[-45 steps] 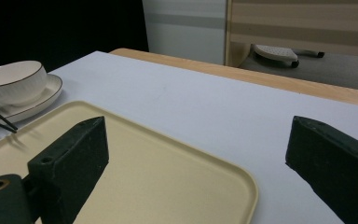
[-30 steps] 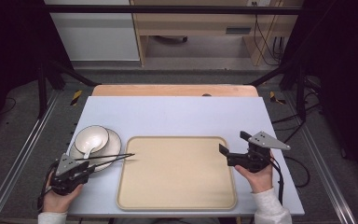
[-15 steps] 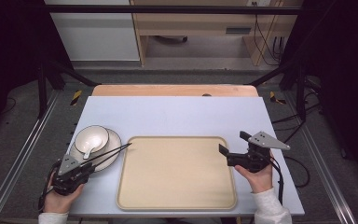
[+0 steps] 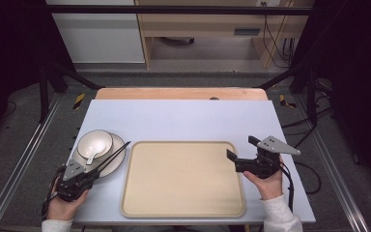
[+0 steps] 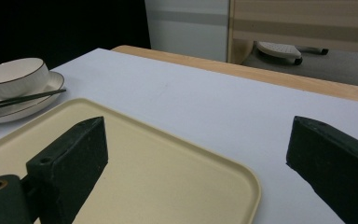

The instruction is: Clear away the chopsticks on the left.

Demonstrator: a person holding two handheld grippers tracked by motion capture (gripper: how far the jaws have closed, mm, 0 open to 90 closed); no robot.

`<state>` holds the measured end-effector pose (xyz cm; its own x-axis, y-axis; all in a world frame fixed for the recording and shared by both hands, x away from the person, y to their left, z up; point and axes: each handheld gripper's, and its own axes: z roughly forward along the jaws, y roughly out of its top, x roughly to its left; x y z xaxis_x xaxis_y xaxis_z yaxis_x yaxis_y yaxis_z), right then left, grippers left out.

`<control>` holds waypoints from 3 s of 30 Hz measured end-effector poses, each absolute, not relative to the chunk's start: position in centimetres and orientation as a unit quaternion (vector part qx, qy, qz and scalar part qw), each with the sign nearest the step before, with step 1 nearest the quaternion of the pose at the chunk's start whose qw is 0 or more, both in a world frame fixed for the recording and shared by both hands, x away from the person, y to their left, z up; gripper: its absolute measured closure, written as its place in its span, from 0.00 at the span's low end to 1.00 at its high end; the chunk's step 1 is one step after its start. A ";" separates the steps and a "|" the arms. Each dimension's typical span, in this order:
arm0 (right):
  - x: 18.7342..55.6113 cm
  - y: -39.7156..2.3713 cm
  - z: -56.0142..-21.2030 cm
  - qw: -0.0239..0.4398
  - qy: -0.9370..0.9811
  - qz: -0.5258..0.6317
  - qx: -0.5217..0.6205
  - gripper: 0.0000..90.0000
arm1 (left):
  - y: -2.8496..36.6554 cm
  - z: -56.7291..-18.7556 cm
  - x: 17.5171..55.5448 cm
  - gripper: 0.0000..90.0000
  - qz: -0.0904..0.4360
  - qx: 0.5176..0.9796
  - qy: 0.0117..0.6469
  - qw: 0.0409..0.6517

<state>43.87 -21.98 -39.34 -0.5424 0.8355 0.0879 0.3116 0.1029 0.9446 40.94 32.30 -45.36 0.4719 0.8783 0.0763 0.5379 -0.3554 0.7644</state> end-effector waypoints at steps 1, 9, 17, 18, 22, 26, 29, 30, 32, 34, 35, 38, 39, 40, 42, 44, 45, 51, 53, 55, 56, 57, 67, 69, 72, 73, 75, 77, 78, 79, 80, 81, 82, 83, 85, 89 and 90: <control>43.9 -22.0 -39.3 0.247 0.701 0.530 0.409 0.06 | 32.2 -45.3 41.0 0.88 0.243 0.786 0.451 0.346; 43.8 -21.9 -39.2 0.246 0.700 0.531 0.409 0.06 | 31.5 -45.3 42.4 0.87 0.232 0.787 0.466 0.329; 43.8 -21.9 -39.2 0.246 0.701 0.532 0.407 0.06 | 31.4 -45.6 42.8 0.90 0.224 0.794 0.468 0.318; 43.8 -21.9 -39.2 0.247 0.701 0.531 0.406 0.06 | 31.4 -45.6 42.8 0.92 0.222 0.794 0.466 0.319; 43.8 -21.8 -39.3 0.245 0.703 0.530 0.407 0.06 | 31.0 -45.5 42.7 0.94 0.221 0.797 0.464 0.316; 43.8 -21.8 -39.3 0.245 0.703 0.530 0.407 0.06 | 30.9 -45.4 42.6 0.95 0.224 0.795 0.466 0.319; 43.8 -21.9 -39.2 0.246 0.702 0.531 0.406 0.06 | 30.7 -45.0 42.4 0.95 0.229 0.791 0.465 0.324; 43.8 -21.9 -39.2 0.246 0.702 0.530 0.407 0.06 | 30.6 -44.8 42.2 0.95 0.233 0.789 0.465 0.326; 43.7 -21.9 -39.1 0.245 0.701 0.530 0.408 0.06 | 30.2 -44.4 41.8 0.95 0.236 0.786 0.463 0.334; 43.7 -22.0 -39.1 0.248 0.700 0.532 0.407 0.06 | 30.0 -44.2 41.7 0.95 0.238 0.785 0.461 0.338; 43.7 -22.0 -39.0 0.248 0.700 0.532 0.407 0.06 | 29.7 -43.9 41.4 0.95 0.239 0.781 0.462 0.346; 43.7 -22.0 -39.0 0.249 0.700 0.531 0.407 0.06 | 29.4 -43.6 41.1 0.95 0.243 0.777 0.462 0.351; 43.7 -22.0 -39.0 0.249 0.700 0.532 0.406 0.06 | 29.2 -43.4 41.0 0.95 0.243 0.776 0.463 0.354; 43.6 -22.1 -39.0 0.250 0.700 0.532 0.406 0.06 | 29.0 -43.3 40.8 0.95 0.246 0.774 0.462 0.356; 43.6 -22.1 -38.9 0.250 0.700 0.531 0.407 0.06 | 28.4 -42.8 40.3 0.95 0.254 0.767 0.461 0.368; 43.6 -22.1 -38.9 0.250 0.700 0.532 0.406 0.05 | 27.9 -42.6 40.0 0.95 0.256 0.761 0.461 0.378; 43.6 -22.1 -38.9 0.252 0.700 0.532 0.405 0.05 | 27.6 -42.5 39.8 0.95 0.259 0.759 0.460 0.382; 43.4 -22.3 -38.7 0.255 0.696 0.534 0.407 0.05 | 25.5 -42.1 39.1 0.95 0.266 0.749 0.467 0.389; 43.4 -22.3 -38.7 0.254 0.696 0.535 0.407 0.05 | 25.0 -42.1 39.0 0.95 0.267 0.747 0.468 0.389; 43.4 -22.2 -38.7 0.256 0.696 0.534 0.406 0.05 | 24.3 -42.1 38.9 0.95 0.273 0.743 0.470 0.390; 43.4 -22.2 -38.7 0.255 0.696 0.534 0.407 0.05 | 23.9 -42.1 38.8 0.95 0.273 0.742 0.471 0.390; 43.4 -22.2 -38.8 0.255 0.698 0.533 0.406 0.05 | 23.4 -42.1 38.9 0.95 0.274 0.737 0.476 0.394; 43.5 -22.0 -39.0 0.251 0.698 0.533 0.406 0.04 | 21.8 -41.6 39.5 0.95 0.271 0.707 0.509 0.410; 43.5 -22.0 -39.0 0.250 0.697 0.535 0.407 0.04 | 21.6 -41.6 39.5 0.95 0.272 0.700 0.518 0.411; 43.5 -22.1 -39.0 0.248 0.698 0.535 0.406 0.04 | 21.4 -41.8 39.4 0.95 0.275 0.686 0.534 0.411; 43.5 -22.1 -39.0 0.248 0.698 0.535 0.407 0.05 | 21.4 -41.9 39.4 0.95 0.270 0.683 0.539 0.413; 43.6 -22.0 -39.1 0.244 0.696 0.538 0.409 0.05 | 21.2 -42.5 39.1 0.95 0.269 0.669 0.551 0.421; 43.6 -22.0 -39.2 0.242 0.698 0.536 0.407 0.05 | 20.8 -43.1 38.9 0.95 0.266 0.664 0.556 0.422; 43.6 -21.9 -39.2 0.242 0.699 0.536 0.406 0.05 | 20.6 -43.5 38.8 0.95 0.262 0.661 0.560 0.425; 43.6 -21.9 -39.2 0.240 0.700 0.535 0.407 0.05 | 20.5 -43.7 38.8 0.95 0.259 0.660 0.561 0.427; 43.6 -21.8 -39.2 0.241 0.700 0.535 0.408 0.05 | 20.4 -44.0 38.7 0.95 0.258 0.659 0.563 0.427; 43.6 -21.8 -39.2 0.240 0.700 0.535 0.407 0.05 | 20.3 -44.4 38.6 0.95 0.255 0.655 0.565 0.431; 43.6 -21.8 -39.2 0.240 0.700 0.536 0.407 0.05 | 20.1 -44.8 38.5 0.95 0.252 0.651 0.568 0.435; 43.7 -21.8 -39.2 0.240 0.700 0.535 0.407 0.05 | 19.9 -45.1 38.4 0.95 0.256 0.649 0.571 0.432; 43.6 -21.9 -39.2 0.239 0.700 0.535 0.408 0.05 | 19.7 -45.7 38.4 0.95 0.253 0.646 0.575 0.434; 43.6 -22.0 -39.2 0.240 0.699 0.536 0.408 0.05 | 19.3 -46.6 38.3 0.95 0.249 0.644 0.581 0.431; 43.6 -22.0 -39.2 0.240 0.699 0.536 0.409 0.05 | 19.3 -46.8 38.2 0.95 0.246 0.643 0.583 0.431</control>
<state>43.65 -22.01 -39.17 -0.5509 0.8282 0.1027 0.3141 0.0917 0.9450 38.22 19.27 -46.83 0.1977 0.9625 -0.1860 0.5376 0.0522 0.8416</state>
